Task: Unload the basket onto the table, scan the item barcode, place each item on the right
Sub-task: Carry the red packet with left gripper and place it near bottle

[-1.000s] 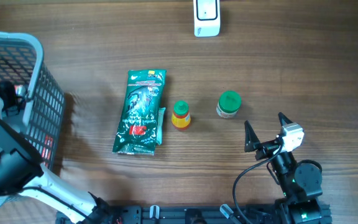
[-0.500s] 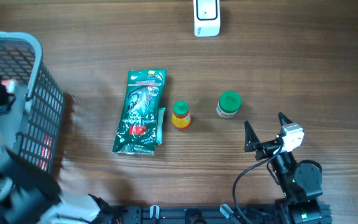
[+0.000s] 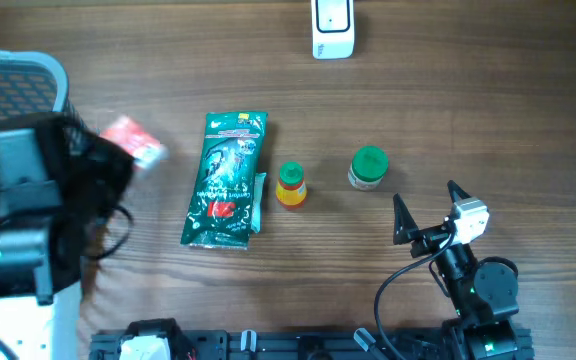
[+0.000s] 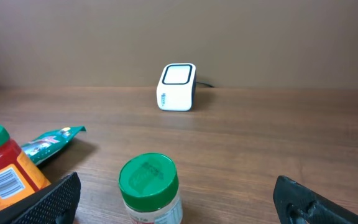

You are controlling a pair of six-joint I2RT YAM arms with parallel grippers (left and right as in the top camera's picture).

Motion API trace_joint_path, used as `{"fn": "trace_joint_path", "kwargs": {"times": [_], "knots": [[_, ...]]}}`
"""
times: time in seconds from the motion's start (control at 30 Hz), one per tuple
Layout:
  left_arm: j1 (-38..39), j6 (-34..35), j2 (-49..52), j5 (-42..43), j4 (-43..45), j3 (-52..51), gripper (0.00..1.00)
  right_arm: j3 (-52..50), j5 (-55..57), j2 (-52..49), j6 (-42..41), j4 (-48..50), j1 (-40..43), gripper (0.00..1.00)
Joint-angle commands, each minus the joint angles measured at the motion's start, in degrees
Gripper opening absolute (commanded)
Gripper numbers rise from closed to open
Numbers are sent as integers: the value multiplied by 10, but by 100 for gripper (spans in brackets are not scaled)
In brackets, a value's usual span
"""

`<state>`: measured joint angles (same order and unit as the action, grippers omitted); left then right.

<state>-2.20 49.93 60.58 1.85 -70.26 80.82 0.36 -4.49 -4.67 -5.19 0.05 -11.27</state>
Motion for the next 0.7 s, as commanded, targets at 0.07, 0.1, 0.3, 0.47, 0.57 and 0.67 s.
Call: {"fn": "trace_joint_path", "kwargs": {"times": [0.07,0.1,0.3,0.47,0.57,0.67], "knots": [[140,33,14,-43,-11,-47,4,-1,-4,0,-9,2,-2,100],[162,48,14,-43,-10,-64,4,-1,-4,0,-9,2,-2,100],[250,76,15,-43,1,-126,4,-1,-4,0,-9,2,-2,100],[315,110,21,-43,13,-162,4,-1,-4,0,-9,2,-2,100],[339,138,47,-43,39,-190,4,-1,-4,0,-9,2,-2,100],[353,167,94,-43,48,-197,4,-1,-4,0,-9,2,-2,100]]}}
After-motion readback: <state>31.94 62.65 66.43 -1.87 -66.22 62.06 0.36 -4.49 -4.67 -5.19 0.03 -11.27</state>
